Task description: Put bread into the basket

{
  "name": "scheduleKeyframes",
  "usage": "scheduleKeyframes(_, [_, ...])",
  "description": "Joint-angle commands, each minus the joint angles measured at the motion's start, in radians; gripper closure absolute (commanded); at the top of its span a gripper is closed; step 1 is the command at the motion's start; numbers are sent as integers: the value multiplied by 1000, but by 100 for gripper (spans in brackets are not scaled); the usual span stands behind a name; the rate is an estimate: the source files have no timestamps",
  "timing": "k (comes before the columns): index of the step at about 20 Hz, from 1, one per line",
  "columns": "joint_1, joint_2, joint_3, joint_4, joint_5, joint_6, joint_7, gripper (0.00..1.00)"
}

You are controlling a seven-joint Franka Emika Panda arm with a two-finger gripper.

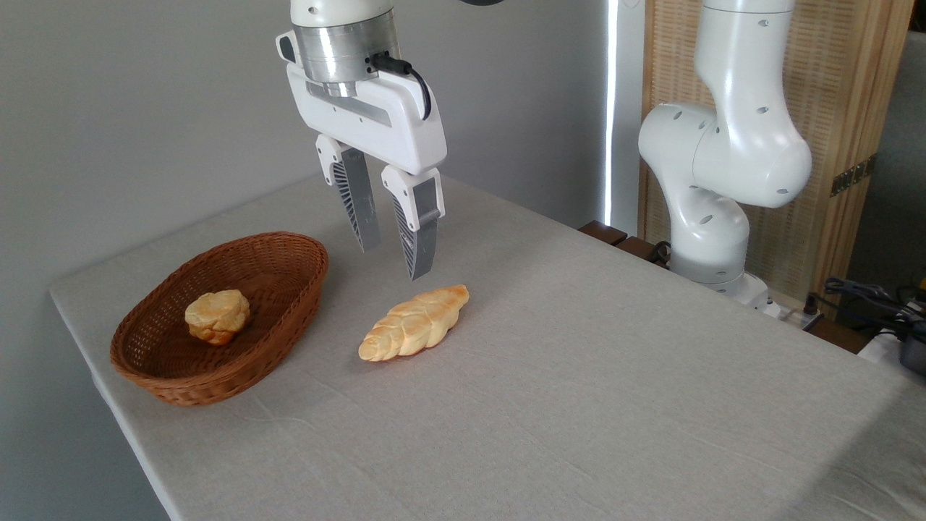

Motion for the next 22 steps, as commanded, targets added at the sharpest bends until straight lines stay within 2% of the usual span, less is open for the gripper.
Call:
scheduleKeyframes(1, [-4,-3,6,6,-8,-15,5,0])
scheduleKeyframes(22, [-6,-3,6,6,-8,-33,5,0])
